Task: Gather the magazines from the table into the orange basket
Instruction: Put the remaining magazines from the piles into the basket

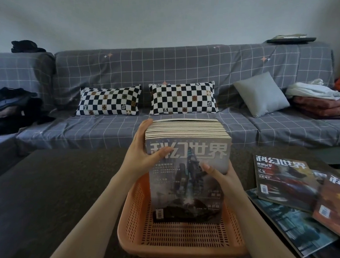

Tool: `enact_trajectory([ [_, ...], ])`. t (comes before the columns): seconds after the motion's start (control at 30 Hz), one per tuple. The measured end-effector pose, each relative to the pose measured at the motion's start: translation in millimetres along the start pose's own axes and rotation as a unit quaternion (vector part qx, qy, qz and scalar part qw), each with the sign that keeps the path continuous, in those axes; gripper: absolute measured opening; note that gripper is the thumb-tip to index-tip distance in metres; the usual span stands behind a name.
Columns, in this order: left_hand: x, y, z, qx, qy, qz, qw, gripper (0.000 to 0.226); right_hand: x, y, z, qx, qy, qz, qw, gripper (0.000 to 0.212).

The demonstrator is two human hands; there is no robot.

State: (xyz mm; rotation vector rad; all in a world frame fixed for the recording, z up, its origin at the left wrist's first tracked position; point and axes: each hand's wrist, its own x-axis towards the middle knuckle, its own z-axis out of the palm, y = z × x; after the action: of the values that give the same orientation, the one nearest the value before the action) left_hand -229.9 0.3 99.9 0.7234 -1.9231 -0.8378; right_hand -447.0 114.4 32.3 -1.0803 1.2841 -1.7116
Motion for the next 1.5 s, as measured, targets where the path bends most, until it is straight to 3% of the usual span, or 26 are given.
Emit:
enact_trajectory([
  [0.13,-6,-10,8,-0.18,-0.035,-0.072,0.981,0.118,1,-5,0,0.03,-0.009,0.013,0.999,0.076],
  [0.33,-1,-10,10,-0.272,-0.006,-0.128,0.954,0.095,-1,-7,2,0.041,0.037,-0.016,0.998,0.078],
  [0.5,4,-8,11,-0.265,-0.017,-0.119,0.957,0.103,-1,-5,-2,0.038,0.041,-0.021,0.998,0.077],
  [0.63,-1,-14,13,-0.267,-0.002,-0.144,0.953,0.108,0,-6,-2,0.017,0.003,0.001,1.0,0.08],
  [0.7,-1,-17,11,-0.259,-0.023,-0.144,0.955,0.116,2,-5,-4,0.019,-0.014,0.019,1.0,0.086],
  [0.83,-7,-22,16,-0.249,-0.041,-0.165,0.953,0.113,-1,0,-6,-0.03,-0.011,0.036,0.999,0.111],
  [0.97,-8,-30,21,-0.251,-0.041,-0.182,0.95,0.105,0,4,-4,-0.055,0.012,0.042,0.998,0.107],
  [1.23,-29,-50,21,-0.198,-0.105,-0.251,0.942,0.136,2,2,-7,-0.052,-0.015,0.081,0.995,0.111],
  [1.37,-30,-53,22,-0.186,-0.097,-0.271,0.939,0.132,4,3,-8,-0.019,-0.015,0.09,0.996,0.098],
  [1.5,-31,-49,22,-0.161,-0.092,-0.263,0.947,0.129,5,3,-7,-0.04,-0.007,0.099,0.994,0.104],
])
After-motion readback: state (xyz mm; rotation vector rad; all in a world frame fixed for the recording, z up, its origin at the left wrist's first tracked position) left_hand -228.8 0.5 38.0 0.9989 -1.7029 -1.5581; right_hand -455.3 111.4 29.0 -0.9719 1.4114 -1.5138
